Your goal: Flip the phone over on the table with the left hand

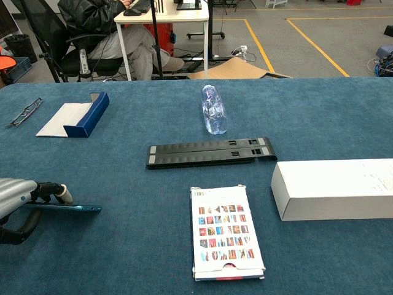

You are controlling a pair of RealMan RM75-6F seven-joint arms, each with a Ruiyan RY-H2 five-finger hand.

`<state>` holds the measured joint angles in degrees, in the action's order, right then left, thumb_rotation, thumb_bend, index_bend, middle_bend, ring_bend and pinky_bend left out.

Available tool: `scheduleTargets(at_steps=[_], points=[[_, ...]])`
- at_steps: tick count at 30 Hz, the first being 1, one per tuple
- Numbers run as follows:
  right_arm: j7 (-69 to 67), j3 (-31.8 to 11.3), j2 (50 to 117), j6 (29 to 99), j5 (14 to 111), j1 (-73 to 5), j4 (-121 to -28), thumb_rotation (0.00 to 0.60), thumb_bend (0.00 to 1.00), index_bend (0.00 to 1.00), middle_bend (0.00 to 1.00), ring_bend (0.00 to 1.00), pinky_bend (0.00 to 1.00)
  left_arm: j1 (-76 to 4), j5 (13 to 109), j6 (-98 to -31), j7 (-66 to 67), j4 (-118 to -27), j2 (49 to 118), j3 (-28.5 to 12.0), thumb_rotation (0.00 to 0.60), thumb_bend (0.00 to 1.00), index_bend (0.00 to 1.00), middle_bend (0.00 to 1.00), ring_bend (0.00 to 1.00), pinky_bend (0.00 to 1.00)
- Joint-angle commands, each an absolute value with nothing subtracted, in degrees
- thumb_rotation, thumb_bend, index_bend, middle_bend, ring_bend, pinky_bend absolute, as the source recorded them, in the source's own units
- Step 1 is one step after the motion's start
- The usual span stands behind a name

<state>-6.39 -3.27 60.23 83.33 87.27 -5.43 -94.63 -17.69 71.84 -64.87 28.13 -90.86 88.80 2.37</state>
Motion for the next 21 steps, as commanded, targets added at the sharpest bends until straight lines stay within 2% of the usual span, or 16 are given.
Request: scheduleTargets(at_steps=[1, 7, 12, 13, 16, 17, 21], points=[[-6.39, -3.23, 60.25, 83.25, 87.28, -5.45, -94.67, 0.600, 0.00, 0.00, 0.00, 0.00, 0.00, -18.07, 70.78, -63.75, 28.82, -94.67, 86.37, 2.74, 0.600, 0.87, 0.29, 0.26, 0.26, 0.26], [-6.07, -3.19, 60.35, 83.09, 87.33, -5.58, -94.79, 0.600, 0.00, 0.00, 0.00, 0.00, 0.00, -21.94, 61.86, -58.13, 30.71, -101.48, 81.87, -0.48, 0.600, 0.87, 0.29, 0.27, 0.27, 0.27], [-5.95, -3.26, 60.41, 83.24, 87.32, -5.57, -94.79, 0.600, 0.00, 0.00, 0.00, 0.00, 0.00, -26.80, 52.30, -54.38, 32.86, -102.05, 81.11, -4.40, 0.600, 0.87, 0.28, 0.23, 0.24, 0.26], [-6.10, -3.34, 60.48, 83.41, 87.38, -5.57, -94.73, 0.600, 0.00, 0.00, 0.00, 0.00, 0.00, -27.59, 51.13, -54.55, 33.45, -101.58, 81.52, -5.04, 0.600, 0.86, 0.26, 0.20, 0.21, 0.23], [-6.31, -3.43, 60.76, 83.84, 87.57, -5.51, -94.35, 0.600, 0.00, 0.00, 0.00, 0.00, 0.00, -29.40, 50.00, -56.37, 33.22, -98.24, 84.24, -7.45, 0.600, 0.84, 0.04, 0.02, 0.03, 0.04], [-6.25, -3.42, 60.83, 83.82, 87.57, -5.52, -94.28, 0.600, 0.00, 0.00, 0.00, 0.00, 0.00, -29.66, 50.54, -57.12, 32.87, -97.19, 84.99, -7.90, 0.600, 0.84, 0.00, 0.00, 0.00, 0.01], [-5.81, -3.36, 61.23, 83.40, 87.38, -5.68, -93.94, 0.600, 0.00, 0.00, 0.00, 0.00, 0.00, -30.62, 53.51, -59.04, 30.28, -93.39, 86.64, -9.56, 0.600, 0.84, 0.00, 0.00, 0.00, 0.00]])
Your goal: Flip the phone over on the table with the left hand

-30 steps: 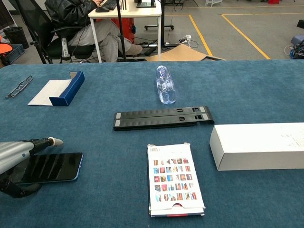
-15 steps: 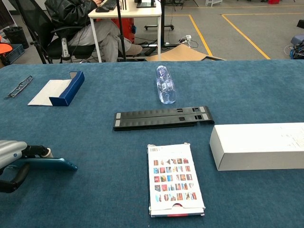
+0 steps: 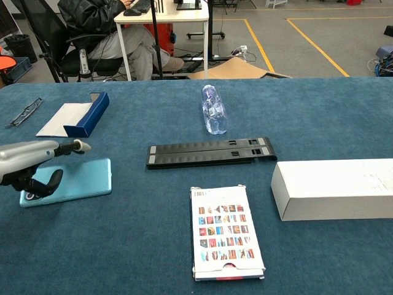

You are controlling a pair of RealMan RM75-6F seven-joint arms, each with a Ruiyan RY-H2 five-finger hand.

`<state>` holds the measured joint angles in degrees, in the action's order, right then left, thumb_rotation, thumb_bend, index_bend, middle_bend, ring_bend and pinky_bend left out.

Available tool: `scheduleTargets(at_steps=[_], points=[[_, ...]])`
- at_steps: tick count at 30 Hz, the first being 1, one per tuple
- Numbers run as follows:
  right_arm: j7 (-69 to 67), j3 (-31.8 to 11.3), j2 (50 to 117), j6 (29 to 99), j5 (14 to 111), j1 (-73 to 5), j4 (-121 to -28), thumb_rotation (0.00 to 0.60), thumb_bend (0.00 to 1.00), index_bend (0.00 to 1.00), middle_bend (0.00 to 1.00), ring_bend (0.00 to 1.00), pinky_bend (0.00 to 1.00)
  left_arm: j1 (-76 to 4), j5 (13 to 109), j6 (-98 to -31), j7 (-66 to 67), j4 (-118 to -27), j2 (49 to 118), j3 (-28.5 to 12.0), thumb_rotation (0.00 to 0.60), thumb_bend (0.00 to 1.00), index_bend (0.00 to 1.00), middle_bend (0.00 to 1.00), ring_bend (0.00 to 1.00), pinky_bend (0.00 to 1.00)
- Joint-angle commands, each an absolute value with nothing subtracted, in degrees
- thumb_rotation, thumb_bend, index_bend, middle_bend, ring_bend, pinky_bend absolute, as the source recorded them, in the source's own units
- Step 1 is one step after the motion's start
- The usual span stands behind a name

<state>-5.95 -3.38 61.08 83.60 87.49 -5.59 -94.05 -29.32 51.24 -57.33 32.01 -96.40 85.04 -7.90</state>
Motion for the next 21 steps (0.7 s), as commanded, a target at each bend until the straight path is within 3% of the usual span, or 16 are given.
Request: scheduleTargets(at_steps=[1, 7, 9, 10, 13, 14, 21], points=[[-5.75, -3.36, 61.29, 83.29, 87.31, -5.72, -93.89, 0.600, 0.00, 0.00, 0.00, 0.00, 0.00, -30.78, 53.82, -59.17, 30.02, -92.86, 86.70, -9.61, 0.600, 0.84, 0.00, 0.00, 0.00, 0.00], [-5.69, -3.47, 61.36, 82.90, 86.75, -5.82, -93.75, 0.600, 0.00, 0.00, 0.00, 0.00, 0.00, -30.58, 56.44, -61.57, 27.41, -93.06, 84.38, -10.55, 0.600, 0.83, 0.00, 0.00, 0.00, 0.00], [-5.85, -3.53, 61.26, 83.04, 86.70, -5.76, -93.78, 0.600, 0.00, 0.00, 0.00, 0.00, 0.00, -29.05, 59.75, -66.26, 26.52, -93.34, 83.22, -10.58, 0.600, 0.75, 0.00, 0.00, 0.00, 0.00], [-5.91, -3.52, 61.22, 83.06, 86.71, -5.74, -93.80, 0.600, 0.00, 0.00, 0.00, 0.00, 0.00, -28.45, 60.88, -67.96, 26.46, -93.45, 82.90, -10.39, 0.600, 0.63, 0.00, 0.00, 0.00, 0.00], [-6.00, -3.45, 61.12, 83.20, 86.88, -5.68, -93.89, 0.600, 0.00, 0.00, 0.00, 0.00, 0.00, -25.39, 64.90, -75.37, 26.56, -94.89, 80.45, -9.79, 0.600, 0.15, 0.00, 0.00, 0.00, 0.00], [-6.00, -3.43, 61.10, 83.24, 86.94, -5.67, -93.92, 0.600, 0.00, 0.00, 0.00, 0.00, 0.00, -24.39, 66.13, -76.98, 26.05, -95.63, 79.35, -9.37, 0.600, 0.04, 0.00, 0.00, 0.00, 0.00], [-6.12, -3.38, 61.01, 83.33, 87.29, -5.73, -94.03, 0.600, 0.00, 0.00, 0.00, 0.00, 0.00, -18.80, 71.62, -83.41, 22.45, -98.11, 73.82, -5.96, 0.600, 0.00, 0.00, 0.00, 0.00, 0.00]])
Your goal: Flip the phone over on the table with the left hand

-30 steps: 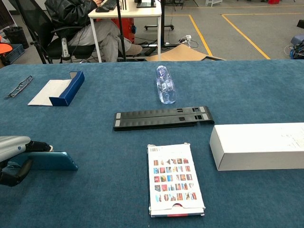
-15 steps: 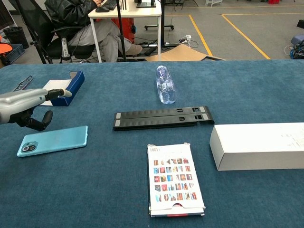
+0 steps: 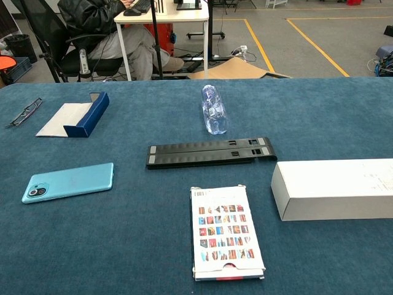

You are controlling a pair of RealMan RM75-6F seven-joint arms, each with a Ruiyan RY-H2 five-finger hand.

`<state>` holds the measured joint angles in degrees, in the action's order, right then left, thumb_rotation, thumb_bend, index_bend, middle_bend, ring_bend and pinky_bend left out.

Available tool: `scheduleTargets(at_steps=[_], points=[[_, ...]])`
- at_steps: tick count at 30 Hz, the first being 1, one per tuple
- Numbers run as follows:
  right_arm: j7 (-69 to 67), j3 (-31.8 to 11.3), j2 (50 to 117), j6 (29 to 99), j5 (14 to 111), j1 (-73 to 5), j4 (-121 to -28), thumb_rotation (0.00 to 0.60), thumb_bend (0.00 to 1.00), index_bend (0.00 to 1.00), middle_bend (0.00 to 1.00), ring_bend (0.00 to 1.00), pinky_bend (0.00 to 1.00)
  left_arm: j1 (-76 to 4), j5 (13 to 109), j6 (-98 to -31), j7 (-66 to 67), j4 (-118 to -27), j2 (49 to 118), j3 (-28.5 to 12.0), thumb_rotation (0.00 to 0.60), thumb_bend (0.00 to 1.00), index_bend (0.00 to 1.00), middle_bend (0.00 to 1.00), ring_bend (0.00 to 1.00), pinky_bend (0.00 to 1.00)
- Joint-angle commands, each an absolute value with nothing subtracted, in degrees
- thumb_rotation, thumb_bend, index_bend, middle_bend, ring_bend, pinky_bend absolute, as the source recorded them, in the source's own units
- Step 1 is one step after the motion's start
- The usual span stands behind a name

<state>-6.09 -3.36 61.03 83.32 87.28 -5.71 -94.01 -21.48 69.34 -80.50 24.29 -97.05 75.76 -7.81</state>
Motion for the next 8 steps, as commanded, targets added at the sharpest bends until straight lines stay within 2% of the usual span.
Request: scheduleTargets(at_steps=[1, 5, 8], points=[[-6.19, -3.41, 60.98, 83.36, 87.28, -5.73, -94.05, 0.600, 0.00, 0.00, 0.00, 0.00, 0.00, -17.65, 72.52, -84.51, 21.92, -98.12, 73.27, -5.04, 0.600, 0.00, 0.00, 0.00, 0.00, 0.00], [-6.93, -3.62, 60.68, 84.06, 87.56, -5.60, -94.34, 0.600, 0.00, 0.00, 0.00, 0.00, 0.00, -13.34, 74.65, -86.97, 19.26, -99.38, 70.55, -1.35, 0.600, 0.00, 0.00, 0.00, 0.00, 0.00], [-7.50, -3.67, 60.35, 84.67, 87.93, -5.42, -94.60, 0.600, 0.00, 0.00, 0.00, 0.00, 0.00, -11.77, 76.74, -86.42, 15.09, -100.58, 68.22, 0.58, 0.600, 0.00, 0.00, 0.00, 0.00, 0.00]])
